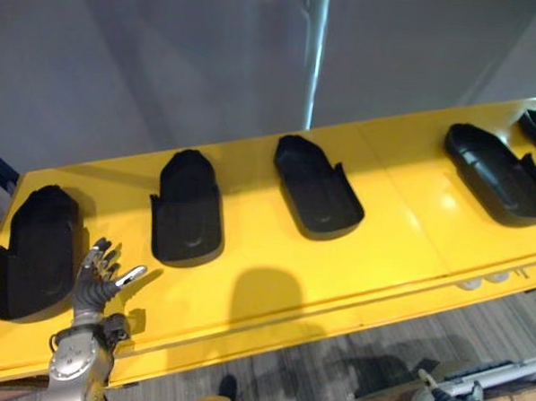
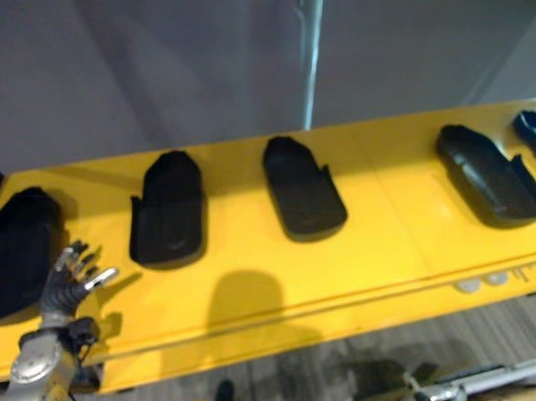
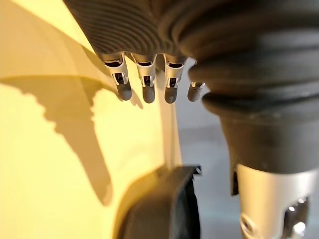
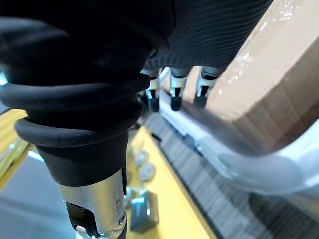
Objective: Walk over and take plastic housings, then place them on the shelf
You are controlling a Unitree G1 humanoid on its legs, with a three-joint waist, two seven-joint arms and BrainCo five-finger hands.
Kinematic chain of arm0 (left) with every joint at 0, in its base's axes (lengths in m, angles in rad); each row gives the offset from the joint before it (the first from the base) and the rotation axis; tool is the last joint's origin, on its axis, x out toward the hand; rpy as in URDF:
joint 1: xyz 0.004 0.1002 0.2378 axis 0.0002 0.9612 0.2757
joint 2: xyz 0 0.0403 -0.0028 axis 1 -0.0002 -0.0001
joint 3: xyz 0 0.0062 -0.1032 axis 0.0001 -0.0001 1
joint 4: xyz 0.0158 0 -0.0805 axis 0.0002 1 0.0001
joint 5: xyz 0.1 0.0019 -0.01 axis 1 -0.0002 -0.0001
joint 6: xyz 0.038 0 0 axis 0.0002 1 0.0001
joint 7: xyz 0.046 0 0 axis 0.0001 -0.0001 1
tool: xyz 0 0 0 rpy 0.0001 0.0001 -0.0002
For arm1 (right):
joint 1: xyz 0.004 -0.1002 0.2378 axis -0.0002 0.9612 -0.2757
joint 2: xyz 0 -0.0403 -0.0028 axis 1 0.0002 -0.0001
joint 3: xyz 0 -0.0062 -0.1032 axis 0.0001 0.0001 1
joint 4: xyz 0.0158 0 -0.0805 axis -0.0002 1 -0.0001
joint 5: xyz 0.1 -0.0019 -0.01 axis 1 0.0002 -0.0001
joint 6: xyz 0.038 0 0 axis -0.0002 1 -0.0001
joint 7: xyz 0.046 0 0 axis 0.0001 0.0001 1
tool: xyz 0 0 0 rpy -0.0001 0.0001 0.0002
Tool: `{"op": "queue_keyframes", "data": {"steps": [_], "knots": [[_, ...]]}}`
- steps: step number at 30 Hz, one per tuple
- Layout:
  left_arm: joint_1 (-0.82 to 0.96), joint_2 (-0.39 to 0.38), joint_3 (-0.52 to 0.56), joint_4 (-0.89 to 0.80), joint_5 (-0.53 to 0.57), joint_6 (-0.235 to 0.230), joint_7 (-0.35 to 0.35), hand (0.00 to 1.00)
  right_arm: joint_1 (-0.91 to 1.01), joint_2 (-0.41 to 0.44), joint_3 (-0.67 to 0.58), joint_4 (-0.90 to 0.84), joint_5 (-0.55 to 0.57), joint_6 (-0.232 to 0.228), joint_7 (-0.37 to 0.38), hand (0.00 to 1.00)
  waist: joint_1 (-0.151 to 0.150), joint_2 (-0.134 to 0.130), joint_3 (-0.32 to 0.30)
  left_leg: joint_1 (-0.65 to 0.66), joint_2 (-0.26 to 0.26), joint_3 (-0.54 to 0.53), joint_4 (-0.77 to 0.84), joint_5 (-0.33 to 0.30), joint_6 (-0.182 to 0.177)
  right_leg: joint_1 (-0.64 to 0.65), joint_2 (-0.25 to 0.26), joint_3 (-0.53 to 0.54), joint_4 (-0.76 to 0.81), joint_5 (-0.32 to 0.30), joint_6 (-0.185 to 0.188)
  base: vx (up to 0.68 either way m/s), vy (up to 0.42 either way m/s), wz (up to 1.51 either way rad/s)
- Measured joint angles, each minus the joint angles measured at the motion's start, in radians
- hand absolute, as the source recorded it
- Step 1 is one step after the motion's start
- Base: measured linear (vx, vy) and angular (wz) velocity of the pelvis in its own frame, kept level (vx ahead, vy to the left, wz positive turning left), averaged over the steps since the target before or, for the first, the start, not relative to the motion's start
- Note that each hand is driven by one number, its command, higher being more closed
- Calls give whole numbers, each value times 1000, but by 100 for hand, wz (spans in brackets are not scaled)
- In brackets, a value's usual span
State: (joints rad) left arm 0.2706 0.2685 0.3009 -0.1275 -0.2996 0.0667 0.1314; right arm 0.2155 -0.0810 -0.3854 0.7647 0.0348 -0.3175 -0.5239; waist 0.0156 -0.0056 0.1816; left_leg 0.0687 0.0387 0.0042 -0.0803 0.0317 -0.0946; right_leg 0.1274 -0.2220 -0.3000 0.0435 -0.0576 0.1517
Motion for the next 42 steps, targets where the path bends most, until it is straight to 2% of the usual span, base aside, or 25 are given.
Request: {"op": "queue_keyframes", "data": {"steps": [6, 14, 24, 37, 42], "knots": [[-16, -1, 1, 34, 28, 0, 102, 0, -4, 0, 2, 0, 0, 1, 0, 0, 0, -7, -4, 1, 0, 0, 0, 0, 0, 2, 0, 0, -2, 2, 1, 0, 0, 0], [-27, -7, 2, 56, 43, -2, 174, 0, -4, 0, 8, 0, 0, 13, 0, 0, -1, -9, -4, 3, -1, -1, 0, 0, 0, 10, 0, -2, -10, 5, 3, 0, 0, 0], [-39, -42, 14, 65, 44, -6, 219, 0, -5, 0, 25, 0, 0, 13, 0, 0, -1, -16, -5, 3, -3, -1, 0, 0, 0, 13, 0, -2, -19, 11, 4, 0, 0, 0], [-44, -42, 17, 71, 47, -4, 260, 0, -5, 0, 25, 0, 0, 17, 1, 0, -3, -20, -3, 3, -3, -1, 0, 0, 0, 13, 0, -2, -19, 11, 4, 0, 0, 0], [-44, -44, 35, 78, 81, -1, 279, 0, -5, 0, 25, 0, 0, 17, 1, 0, -5, -24, -1, 3, -3, -1, 0, 0, 0, 13, 0, -2, -19, 11, 4, 0, 0, 0]]}}
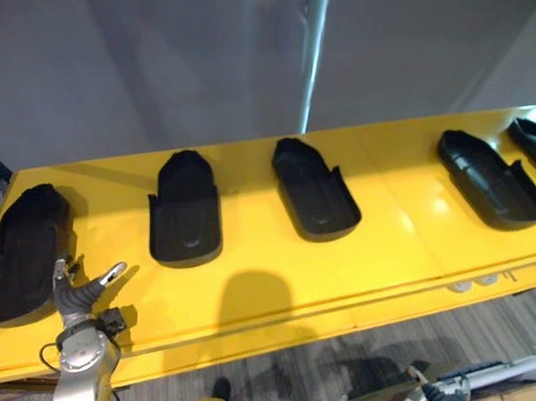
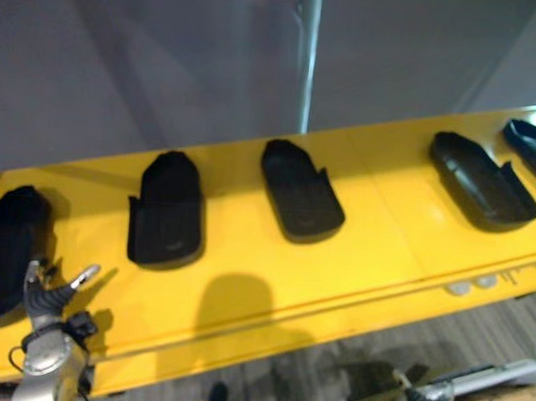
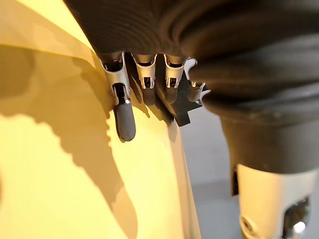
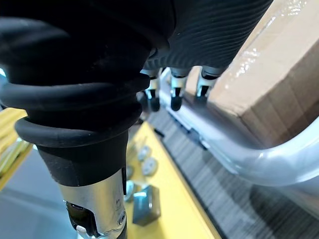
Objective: Walk over and take plastic housings, then place them on the shelf
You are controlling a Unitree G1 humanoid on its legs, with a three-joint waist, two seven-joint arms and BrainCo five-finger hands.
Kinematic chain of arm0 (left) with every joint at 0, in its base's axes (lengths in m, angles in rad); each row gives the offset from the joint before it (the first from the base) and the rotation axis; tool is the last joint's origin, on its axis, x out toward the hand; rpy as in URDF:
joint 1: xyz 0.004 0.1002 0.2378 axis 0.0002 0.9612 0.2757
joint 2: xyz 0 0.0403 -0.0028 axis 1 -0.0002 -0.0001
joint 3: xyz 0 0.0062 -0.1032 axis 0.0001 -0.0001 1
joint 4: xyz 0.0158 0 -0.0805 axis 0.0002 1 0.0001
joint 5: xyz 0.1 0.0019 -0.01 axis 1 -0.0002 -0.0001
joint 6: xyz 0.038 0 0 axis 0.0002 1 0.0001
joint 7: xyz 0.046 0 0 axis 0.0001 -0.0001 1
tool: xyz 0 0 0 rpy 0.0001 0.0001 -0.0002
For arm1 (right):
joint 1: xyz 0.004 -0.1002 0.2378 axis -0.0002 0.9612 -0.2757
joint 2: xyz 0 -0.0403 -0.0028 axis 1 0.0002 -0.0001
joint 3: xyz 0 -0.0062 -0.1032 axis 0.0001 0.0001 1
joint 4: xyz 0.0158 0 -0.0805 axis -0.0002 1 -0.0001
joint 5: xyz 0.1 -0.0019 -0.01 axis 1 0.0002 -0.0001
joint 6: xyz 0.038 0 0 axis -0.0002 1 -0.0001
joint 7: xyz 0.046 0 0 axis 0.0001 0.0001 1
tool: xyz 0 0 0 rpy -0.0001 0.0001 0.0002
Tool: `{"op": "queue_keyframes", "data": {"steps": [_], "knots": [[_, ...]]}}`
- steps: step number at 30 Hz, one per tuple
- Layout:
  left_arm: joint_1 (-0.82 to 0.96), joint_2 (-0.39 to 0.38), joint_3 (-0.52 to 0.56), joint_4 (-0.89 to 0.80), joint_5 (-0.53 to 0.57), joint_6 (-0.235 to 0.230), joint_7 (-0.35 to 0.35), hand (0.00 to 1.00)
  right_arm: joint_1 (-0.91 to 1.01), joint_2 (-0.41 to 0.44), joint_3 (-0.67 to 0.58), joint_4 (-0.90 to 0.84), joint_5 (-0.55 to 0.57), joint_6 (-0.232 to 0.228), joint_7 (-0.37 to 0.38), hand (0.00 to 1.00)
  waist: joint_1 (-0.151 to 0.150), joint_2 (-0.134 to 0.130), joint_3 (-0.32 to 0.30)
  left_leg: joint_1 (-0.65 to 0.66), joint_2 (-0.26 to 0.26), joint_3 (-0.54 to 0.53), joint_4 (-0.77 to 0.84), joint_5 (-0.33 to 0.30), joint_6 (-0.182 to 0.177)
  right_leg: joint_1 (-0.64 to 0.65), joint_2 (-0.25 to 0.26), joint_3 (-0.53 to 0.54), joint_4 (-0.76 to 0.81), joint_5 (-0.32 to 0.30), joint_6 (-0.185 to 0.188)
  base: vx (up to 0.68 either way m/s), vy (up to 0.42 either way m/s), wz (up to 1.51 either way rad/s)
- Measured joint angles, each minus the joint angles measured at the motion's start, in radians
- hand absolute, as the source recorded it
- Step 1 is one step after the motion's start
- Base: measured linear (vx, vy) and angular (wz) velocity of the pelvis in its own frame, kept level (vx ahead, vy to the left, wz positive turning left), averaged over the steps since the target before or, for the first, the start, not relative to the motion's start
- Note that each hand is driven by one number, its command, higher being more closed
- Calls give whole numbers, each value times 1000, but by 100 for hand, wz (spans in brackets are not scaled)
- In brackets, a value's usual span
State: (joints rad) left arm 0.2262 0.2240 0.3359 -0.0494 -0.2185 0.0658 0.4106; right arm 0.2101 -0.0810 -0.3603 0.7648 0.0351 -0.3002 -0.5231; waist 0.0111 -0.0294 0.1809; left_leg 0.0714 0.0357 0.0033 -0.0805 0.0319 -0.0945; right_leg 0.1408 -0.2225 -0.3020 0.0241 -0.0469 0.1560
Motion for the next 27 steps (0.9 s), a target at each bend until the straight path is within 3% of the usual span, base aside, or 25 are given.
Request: {"op": "queue_keyframes", "data": {"steps": [16, 19, 21, 22, 27], "knots": [[-1, 0, 12, 13, 29, -6, 43, 0, -1, 0, 0, 0, 0, 0, 1, 0, 0, -5, 3, 0, 0, 0, 0, 0, 0, 0, 0, 0, 0, 0, 0, 0, 0, 0], [9, -3, 4, 6, 26, -62, -23, 0, 1, 0, 0, 0, 0, 1, 2, 0, -1, -6, 4, 0, 0, 0, 0, 0, 0, 0, 0, 0, -1, 1, 0, 0, 0, 0], [27, -28, -17, -73, -7, -118, -104, 0, 2, 0, -1, 3, -1, 0, 7, 0, 1, -8, 4, -3, 0, 0, 0, 0, 0, -1, 0, 0, 1, 1, 1, 0, 0, 0], [32, -34, -27, -98, -11, -134, -112, 0, 3, 0, -1, 3, -1, 0, 8, 0, 1, -8, 4, -2, 0, 0, 0, 0, 0, 0, -1, 0, 2, 1, 1, 0, 0, 0], [38, -38, -39, -214, -10, -327, -66, 0, 5, 0, -4, 35, -1, -2, 9, 0, -1, -5, 3, -3, 1, -1, 0, 0, 0, -1, 0, 1, 8, 1, 1, 0, 0, 0]]}}
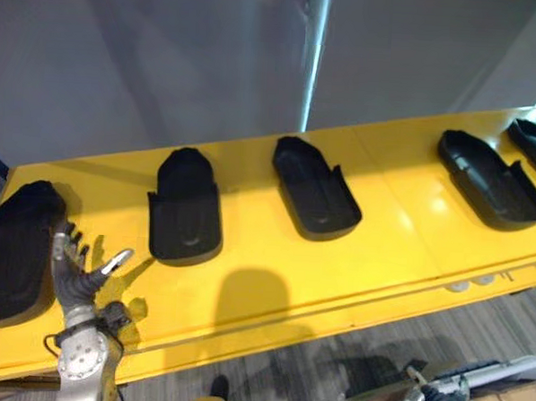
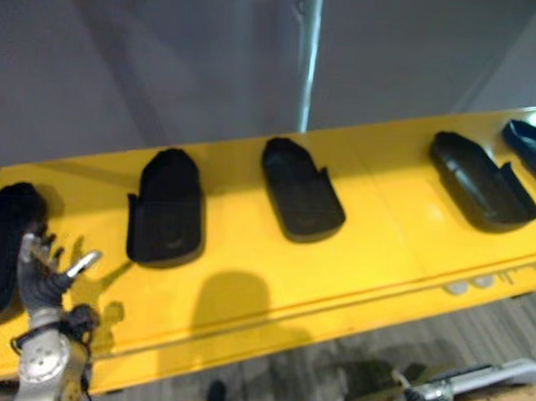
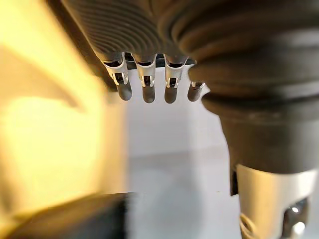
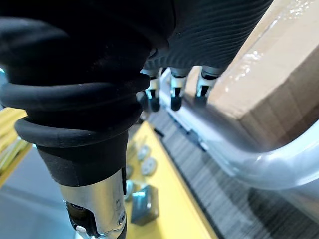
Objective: Walk over and take plastic housings, then place them on the shelf
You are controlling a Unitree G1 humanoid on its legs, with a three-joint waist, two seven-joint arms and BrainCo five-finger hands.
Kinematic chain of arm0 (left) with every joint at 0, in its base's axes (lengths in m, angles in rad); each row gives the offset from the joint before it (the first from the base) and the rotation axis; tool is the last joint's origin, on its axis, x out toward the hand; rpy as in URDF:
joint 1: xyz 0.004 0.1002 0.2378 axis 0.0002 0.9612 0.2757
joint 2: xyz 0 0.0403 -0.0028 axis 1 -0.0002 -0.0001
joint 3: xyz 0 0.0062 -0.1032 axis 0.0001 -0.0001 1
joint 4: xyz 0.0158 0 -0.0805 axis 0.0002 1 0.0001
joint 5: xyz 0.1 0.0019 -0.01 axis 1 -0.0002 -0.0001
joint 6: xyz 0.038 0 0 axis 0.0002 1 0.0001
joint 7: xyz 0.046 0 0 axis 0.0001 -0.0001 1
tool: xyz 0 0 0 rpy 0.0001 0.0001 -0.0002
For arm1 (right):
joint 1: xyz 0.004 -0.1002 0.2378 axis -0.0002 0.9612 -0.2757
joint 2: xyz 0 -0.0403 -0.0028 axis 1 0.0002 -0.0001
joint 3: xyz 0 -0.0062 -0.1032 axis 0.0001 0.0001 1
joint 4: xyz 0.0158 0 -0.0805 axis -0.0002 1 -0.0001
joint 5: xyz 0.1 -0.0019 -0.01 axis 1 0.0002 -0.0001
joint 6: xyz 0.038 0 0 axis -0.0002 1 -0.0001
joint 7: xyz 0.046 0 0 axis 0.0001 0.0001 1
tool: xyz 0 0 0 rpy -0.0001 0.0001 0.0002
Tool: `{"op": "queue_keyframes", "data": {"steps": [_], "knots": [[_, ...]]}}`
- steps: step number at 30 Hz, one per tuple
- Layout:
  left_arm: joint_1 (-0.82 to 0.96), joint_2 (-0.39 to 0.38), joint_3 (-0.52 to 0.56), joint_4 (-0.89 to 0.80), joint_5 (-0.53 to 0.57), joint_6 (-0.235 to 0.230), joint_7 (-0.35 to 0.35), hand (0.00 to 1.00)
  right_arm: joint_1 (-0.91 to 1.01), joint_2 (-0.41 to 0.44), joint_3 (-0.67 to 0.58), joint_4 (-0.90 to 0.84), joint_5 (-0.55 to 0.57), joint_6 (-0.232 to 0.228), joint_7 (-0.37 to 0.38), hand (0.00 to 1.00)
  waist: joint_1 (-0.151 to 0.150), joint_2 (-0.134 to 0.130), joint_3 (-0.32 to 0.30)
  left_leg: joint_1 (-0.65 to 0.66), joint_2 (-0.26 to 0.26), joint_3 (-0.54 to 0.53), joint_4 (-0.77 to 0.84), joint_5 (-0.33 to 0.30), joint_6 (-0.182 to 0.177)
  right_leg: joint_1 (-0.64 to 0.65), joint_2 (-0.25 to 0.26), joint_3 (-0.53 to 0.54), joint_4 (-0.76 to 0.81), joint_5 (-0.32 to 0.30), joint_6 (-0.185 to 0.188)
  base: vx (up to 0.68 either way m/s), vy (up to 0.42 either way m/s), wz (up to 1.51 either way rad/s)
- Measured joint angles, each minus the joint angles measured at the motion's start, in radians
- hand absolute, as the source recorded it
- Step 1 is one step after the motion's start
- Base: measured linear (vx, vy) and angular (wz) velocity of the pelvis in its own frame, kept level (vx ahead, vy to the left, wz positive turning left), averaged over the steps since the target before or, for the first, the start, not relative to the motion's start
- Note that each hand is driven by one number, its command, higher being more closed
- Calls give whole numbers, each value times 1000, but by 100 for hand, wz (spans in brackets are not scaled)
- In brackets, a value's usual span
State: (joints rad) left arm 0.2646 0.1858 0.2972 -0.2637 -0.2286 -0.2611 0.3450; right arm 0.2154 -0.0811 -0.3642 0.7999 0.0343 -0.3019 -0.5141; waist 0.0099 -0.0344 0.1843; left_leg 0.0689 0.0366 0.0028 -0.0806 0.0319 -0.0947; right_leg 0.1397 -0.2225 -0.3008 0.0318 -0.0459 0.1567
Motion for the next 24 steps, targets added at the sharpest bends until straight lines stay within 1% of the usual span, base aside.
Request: {"op": "queue_keyframes", "data": {"steps": [1, 2, 4, 5, 6, 7, 8, 9, 12, 13, 15, 17, 18, 20, 22, 24], "knots": [[0, -2, 7, -26, 1, -46, 40, 0, 3, 2, 0, 7, 0, 0, 0, 0, 0, 0, 0, 0, 0, -1, 0, 0, 0, 0, 0, 0, 2, 0, 0, 0, 0, 0], [1, -2, 15, -43, 2, -77, 79, 0, 5, 2, 0, 10, 0, 0, 0, 0, 1, 1, 0, 0, -1, -2, 0, 0, 0, 0, -1, -1, 4, 0, -1, 0, 0, 0], [10, -26, 63, -91, 2, -159, 190, 0, 8, 5, 0, 10, 0, -5, -5, 0, 0, 2, 0, 1, -3, -6, 0, 1, 1, 0, -3, -2, 6, 0, -1, 0, 0, 2], [11, -38, 80, -102, 3, -177, 219, 0, 10, 6, 0, 10, 0, -5, -7, 0, 0, 2, -1, 1, -4, -9, 0, 2, 2, 0, -4, -4, 7, 0, -1, 0, 0, 9], [12, -60, 107, -123, 16, -212, 318, 0, 14, 11, 0, 10, 0, -6, -10, 0, 0, 3, -1, 0, -6, -18, 0, 5, 3, 3, -5, -9, 9, -1, -1, 0, 0, 11], [13, -71, 122, -127, 17, -221, 352, 0, 15, 13, 0, 10, 0, -6, -10, 0, 0, 3, -1, 0, -6, -20, 0, 6, 3, 4, -6, -15, 9, -1, -1, -16, -6, 12], [13, -84, 139, -130, 25, -232, 408, 0, 17, 18, 0, 10, 0, -6, -10, 0, 0, 4, -1, -1, -7, -23, 0, 7, 3, 6, -6, -19, 10, -1, -1, -33, -10, 10], [15, -100, 157, -130, 39, -234, 483, 0, 18, 23, 1, 10, 0, -6, -10, 0, 0, 6, -2, 0, -7, -25, 0, 8, 4, 9, -6, -23, 10, -1, -1, -42, -12, 9], [42, -138, 173, -128, 37, -235, 584, 0, 19, 30, 6, 15, 0, -6, -11, 0, 1, 12, -7, 0, -7, -28, -4, 9, 4, 11, -6, -25, 12, -2, -3, -48, -8, 4], [45, -145, 173, -127, 36, -235, 597, 0, 19, 30, 11, 21, 0, -6, -11, 0, 2, 13, -8, 0, -7, -29, -5, 10, 4, 12, -6, -26, 12, -2, -3, -43, -10, 5], [51, -167, 174, -115, 30, -233, 644, 0, 20, 27, 34, 38, 0, -6, -11, 0, 3, 17, -10, 0, -6, -41, -5, 13, 1, 18, -3, -31, 12, -7, -9, -49, -22, 10], [51, -169, 176, -87, 23, -224, 665, 0, 20, 25, 49, 44, 0, -6, -11, 0, 4, 18, -11, 0, -4, -46, -5, 16, -1, 19, -1, -35, 13, -8, -11, -29, -21, 8], [51, -176, 185, -72, -3, -217, 666, 0, 19, 25, 55, 44, -1, -6, -10, 0, 4, 17, -11, 0, -3, -46, -5, 17, -1, 19, 1, -35, 14, -8, -11, 0, 0, 0], [51, -188, 211, -30, -13, -210, 667, 0, 20, 24, 60, 46, 0, -6, -10, 0, 5, 13, -17, 0, -1, -46, -5, 17, -2, 19, 2, -35, 14, -4, -5, 0, 0, 0], [49, -191, 215, 10, -50, -203, 662, 0, 23, 22, 67, 44, 0, -6, -10, 0, 6, 9, -22, 1, -1, -46, -4, 17, -1, 20, 1, -36, 13, -5, -5, 0, 0, 0], [41, -191, 240, 89, -95, -188, 652, 0, 20, 22, 77, 44, -3, -6, -7, 0, 6, 2, -26, 2, -1, -46, 0, 19, 0, 20, 1, -36, 13, -4, -5, 0, 0, 0]]}}
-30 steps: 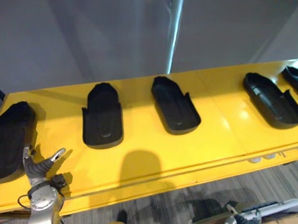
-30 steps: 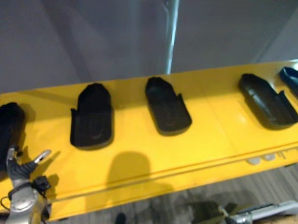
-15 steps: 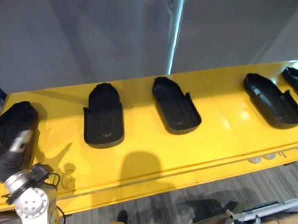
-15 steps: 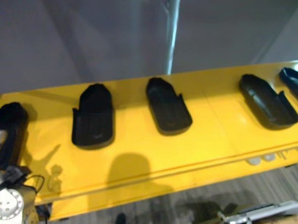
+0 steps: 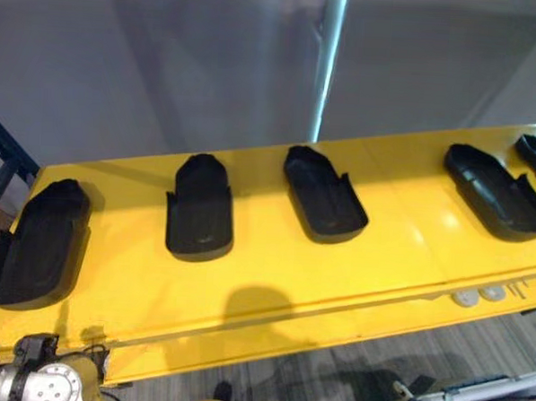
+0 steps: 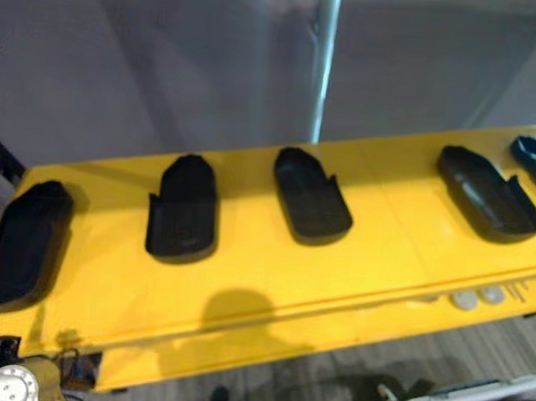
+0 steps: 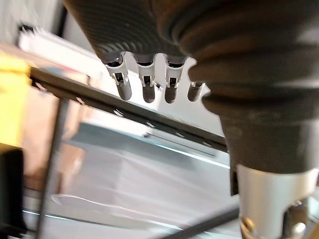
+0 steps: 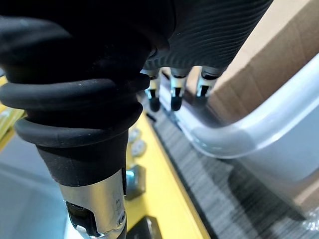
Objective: Walk over and take plastic housings, then place them on the shelf
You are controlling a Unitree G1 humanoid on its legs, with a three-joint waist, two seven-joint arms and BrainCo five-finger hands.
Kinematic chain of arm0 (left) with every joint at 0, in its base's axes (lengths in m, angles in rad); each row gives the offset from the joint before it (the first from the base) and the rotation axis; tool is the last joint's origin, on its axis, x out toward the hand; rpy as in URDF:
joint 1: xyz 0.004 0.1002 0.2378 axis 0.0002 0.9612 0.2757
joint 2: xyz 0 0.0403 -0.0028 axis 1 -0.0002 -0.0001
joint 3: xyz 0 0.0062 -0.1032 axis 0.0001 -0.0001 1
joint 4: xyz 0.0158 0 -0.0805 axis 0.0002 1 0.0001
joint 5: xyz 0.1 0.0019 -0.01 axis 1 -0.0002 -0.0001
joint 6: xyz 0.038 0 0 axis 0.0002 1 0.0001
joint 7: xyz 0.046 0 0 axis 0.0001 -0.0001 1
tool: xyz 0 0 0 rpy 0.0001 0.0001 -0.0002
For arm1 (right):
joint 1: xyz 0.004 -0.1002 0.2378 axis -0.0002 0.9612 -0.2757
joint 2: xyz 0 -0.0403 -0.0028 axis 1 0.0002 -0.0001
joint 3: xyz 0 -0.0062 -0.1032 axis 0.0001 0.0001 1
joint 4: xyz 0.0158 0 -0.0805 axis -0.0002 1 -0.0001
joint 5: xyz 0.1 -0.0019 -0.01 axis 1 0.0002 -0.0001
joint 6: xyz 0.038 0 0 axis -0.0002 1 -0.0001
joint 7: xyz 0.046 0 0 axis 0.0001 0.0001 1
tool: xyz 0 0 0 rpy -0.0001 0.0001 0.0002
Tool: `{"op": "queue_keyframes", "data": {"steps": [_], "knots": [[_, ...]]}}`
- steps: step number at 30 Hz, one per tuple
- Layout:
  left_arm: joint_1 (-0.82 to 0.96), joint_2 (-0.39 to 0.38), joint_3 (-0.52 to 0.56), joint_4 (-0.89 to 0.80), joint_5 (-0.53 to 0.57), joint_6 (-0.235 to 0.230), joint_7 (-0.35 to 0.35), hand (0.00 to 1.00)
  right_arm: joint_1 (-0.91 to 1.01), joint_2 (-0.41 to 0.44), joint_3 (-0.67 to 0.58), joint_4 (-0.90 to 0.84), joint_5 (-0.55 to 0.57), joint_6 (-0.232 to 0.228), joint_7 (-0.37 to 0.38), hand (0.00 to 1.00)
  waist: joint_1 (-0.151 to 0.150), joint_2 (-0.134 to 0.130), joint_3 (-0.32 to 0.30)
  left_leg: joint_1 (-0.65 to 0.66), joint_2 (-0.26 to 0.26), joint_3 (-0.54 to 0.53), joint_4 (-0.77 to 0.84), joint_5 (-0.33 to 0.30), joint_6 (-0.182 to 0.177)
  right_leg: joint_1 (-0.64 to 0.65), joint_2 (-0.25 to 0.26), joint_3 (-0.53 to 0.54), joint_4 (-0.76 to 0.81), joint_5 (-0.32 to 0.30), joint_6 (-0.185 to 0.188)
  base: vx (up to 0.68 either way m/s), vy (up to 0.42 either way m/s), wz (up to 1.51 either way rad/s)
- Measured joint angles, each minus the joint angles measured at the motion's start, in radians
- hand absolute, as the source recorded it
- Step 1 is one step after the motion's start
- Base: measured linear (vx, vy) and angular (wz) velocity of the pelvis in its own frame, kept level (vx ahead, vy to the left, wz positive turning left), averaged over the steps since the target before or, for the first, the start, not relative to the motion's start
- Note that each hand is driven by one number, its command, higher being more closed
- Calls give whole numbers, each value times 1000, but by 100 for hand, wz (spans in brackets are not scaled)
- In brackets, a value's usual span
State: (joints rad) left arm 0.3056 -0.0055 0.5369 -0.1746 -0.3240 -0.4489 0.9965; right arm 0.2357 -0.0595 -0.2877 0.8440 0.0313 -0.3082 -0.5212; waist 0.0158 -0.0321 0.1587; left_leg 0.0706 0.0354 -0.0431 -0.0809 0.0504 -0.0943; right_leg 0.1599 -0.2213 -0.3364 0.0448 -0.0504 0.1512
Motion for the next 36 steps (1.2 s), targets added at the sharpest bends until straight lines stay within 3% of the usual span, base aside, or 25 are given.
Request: {"op": "queue_keyframes", "data": {"steps": [6, 12, 36], "knots": [[-16, 31, 12, 104, -72, 28, -110, 0, 0, 0, 12, -2, -9, 0, 19, 0, 0, -9, -6, 1, 0, 1, 0, 0, 0, 0, 0, 0, -2, 0, -1, 0, 0, 0], [-60, 66, 12, 190, -109, 60, -148, 0, -7, -13, 12, -11, -16, 0, 25, 0, -2, 13, -3, 1, 0, 6, 0, 0, 0, -3, -1, 4, -2, -1, -1, 0, 0, 0], [-152, 80, -8, 256, -150, 82, -99, 0, -29, -24, 9, -39, -37, 10, 62, 0, -28, 24, 17, 13, 6, 44, 0, -2, 1, -18, 0, 39, 4, 2, 3, -3, -1, -4]]}}
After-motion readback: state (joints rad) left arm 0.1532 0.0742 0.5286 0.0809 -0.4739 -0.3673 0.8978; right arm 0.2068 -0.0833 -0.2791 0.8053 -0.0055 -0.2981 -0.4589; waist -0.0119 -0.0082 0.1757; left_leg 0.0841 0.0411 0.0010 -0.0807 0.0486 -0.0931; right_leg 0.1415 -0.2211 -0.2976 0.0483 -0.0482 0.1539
